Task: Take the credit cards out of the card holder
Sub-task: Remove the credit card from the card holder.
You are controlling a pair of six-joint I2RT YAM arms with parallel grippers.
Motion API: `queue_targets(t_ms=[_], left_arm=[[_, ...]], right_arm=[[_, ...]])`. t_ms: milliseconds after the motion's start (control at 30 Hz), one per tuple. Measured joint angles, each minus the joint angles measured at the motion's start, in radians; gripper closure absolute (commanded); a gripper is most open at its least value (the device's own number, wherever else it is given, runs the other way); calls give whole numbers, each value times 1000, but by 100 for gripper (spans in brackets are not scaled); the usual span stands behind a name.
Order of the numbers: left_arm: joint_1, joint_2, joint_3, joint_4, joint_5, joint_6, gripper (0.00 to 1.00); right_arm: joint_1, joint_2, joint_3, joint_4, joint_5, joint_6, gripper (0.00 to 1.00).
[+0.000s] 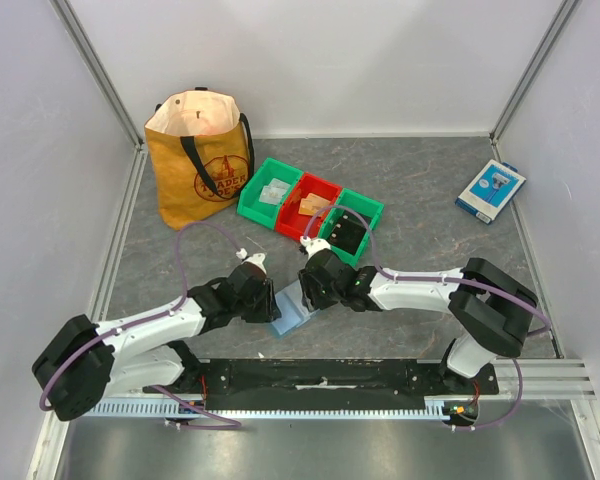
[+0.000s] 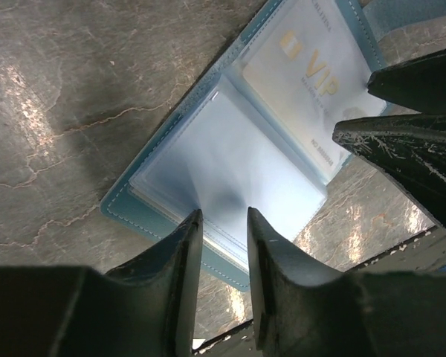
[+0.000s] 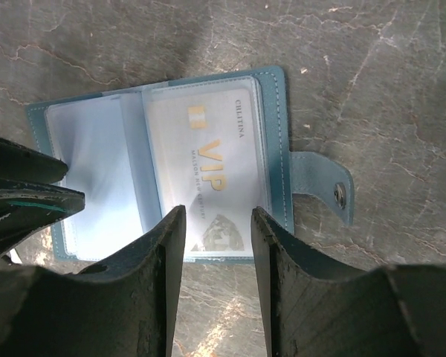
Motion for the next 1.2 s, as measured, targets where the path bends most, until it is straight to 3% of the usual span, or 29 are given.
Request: queue_targets(t_ms=[267,533,1200], left_arm=[[-20,10,-1,6,-33,-11,73],[-25,14,-2,6,-46,-14,73],[-53,21,1,9,-77,-16,74]], right_arm=[[2,1,2,-18,61,-8,51],[2,1,3,-49,94,-30,52],[0,-52,4,-75,-16,-92,76]])
